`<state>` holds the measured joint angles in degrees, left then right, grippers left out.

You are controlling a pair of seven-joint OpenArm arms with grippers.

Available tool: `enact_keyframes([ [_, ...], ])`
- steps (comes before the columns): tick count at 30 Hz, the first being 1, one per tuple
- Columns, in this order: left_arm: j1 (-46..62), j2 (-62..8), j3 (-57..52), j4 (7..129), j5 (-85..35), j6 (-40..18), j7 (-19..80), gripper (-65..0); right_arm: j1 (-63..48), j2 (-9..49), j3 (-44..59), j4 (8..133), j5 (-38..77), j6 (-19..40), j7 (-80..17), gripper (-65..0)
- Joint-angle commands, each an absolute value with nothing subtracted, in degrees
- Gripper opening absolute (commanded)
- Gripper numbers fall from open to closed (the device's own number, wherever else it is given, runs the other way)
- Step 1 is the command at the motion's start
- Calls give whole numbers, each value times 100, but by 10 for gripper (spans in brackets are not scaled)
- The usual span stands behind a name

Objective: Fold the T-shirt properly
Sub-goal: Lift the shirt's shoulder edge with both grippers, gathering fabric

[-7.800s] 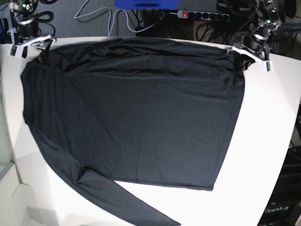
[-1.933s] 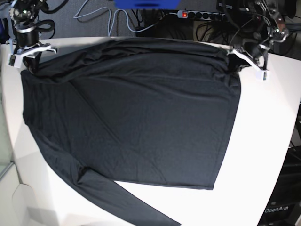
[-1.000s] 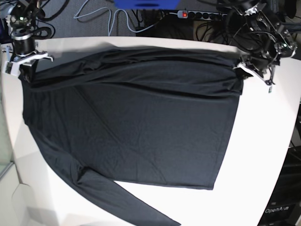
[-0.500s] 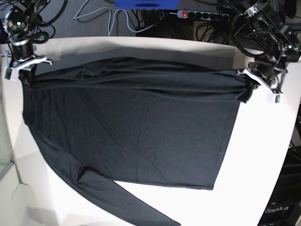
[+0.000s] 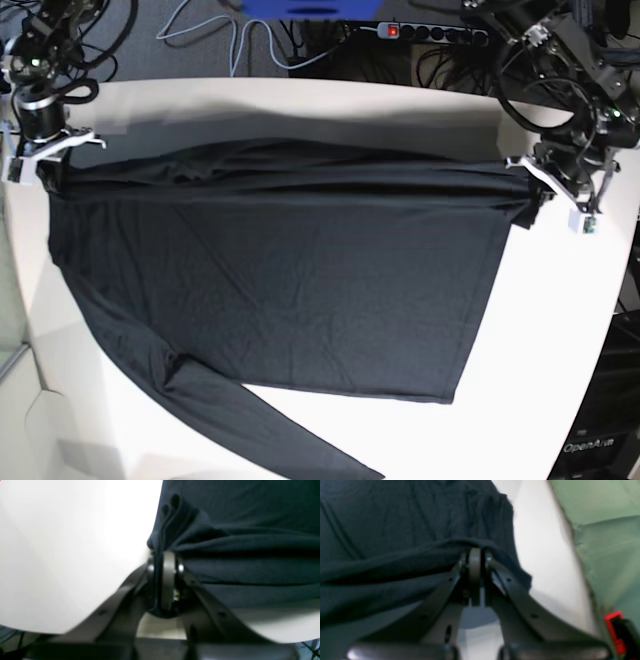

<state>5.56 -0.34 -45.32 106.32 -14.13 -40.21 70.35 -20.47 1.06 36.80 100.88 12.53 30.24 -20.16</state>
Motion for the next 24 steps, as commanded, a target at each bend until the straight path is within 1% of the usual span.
enact_keyframes([
  [1, 479, -127, -4549, 10730, -1446, -4000, 6932, -628, -2026, 215, 3723, 10193, 1297, 3020, -1824, -643],
  [5, 470, -136, -4549, 10721, -1446, -4000, 6932, -628, -2026, 338, 3723, 10167, 1297, 3020, -1824, -643],
  [12, 215, -154, -4295, 10580, -1446, -4000, 6932, -628, -1851, 321, 3705, 10167, 1174, 3020, -1833, -643],
  [19, -163, -110, -4277, 10176, -760, -4000, 6932, -628, -1763, 400, 3468, 9974, 910, 3020, -1833, -643],
  [24, -295, -119, -4268, 10079, -681, -4000, 6932, -628, -1525, 382, 3468, 9763, 576, 3020, -1833, -643],
])
